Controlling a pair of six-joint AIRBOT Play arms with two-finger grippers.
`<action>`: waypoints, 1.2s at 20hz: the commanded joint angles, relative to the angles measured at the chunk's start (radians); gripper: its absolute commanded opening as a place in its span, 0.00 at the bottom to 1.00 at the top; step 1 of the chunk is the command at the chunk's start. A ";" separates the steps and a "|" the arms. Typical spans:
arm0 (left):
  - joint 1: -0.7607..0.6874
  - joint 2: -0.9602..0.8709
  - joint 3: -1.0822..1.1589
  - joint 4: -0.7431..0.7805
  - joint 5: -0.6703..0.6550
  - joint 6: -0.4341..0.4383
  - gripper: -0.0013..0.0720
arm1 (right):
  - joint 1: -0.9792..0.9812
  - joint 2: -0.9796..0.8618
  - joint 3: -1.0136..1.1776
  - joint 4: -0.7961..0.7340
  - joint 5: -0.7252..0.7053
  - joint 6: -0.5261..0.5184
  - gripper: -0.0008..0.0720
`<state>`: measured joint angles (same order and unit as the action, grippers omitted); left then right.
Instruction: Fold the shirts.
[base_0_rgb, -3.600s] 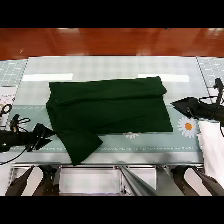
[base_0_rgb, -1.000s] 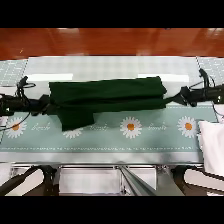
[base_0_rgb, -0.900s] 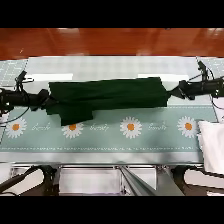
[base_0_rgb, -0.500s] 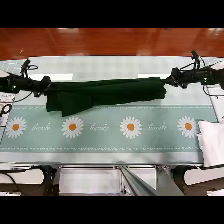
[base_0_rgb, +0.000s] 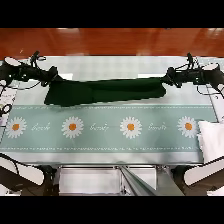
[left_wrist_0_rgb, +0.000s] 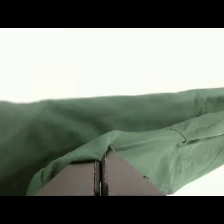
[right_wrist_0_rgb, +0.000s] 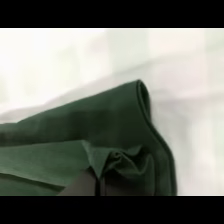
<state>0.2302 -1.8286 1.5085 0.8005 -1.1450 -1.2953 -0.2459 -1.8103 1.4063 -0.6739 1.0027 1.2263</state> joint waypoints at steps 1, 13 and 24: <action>-0.006 -0.047 0.032 0.000 0.000 -0.011 0.05 | 0.001 -0.013 0.003 0.014 -0.028 -0.014 0.04; 0.077 -0.023 0.198 0.037 -0.382 -0.137 0.71 | -0.110 0.029 0.116 0.069 0.175 0.041 0.58; 0.051 0.813 -0.662 0.124 0.182 -0.022 0.71 | -0.305 0.135 -0.192 -0.030 0.183 0.008 0.58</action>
<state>0.3233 -1.1923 1.0809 0.9138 -1.1042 -1.3426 -0.5583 -1.6447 1.2854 -0.7322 1.2163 1.2556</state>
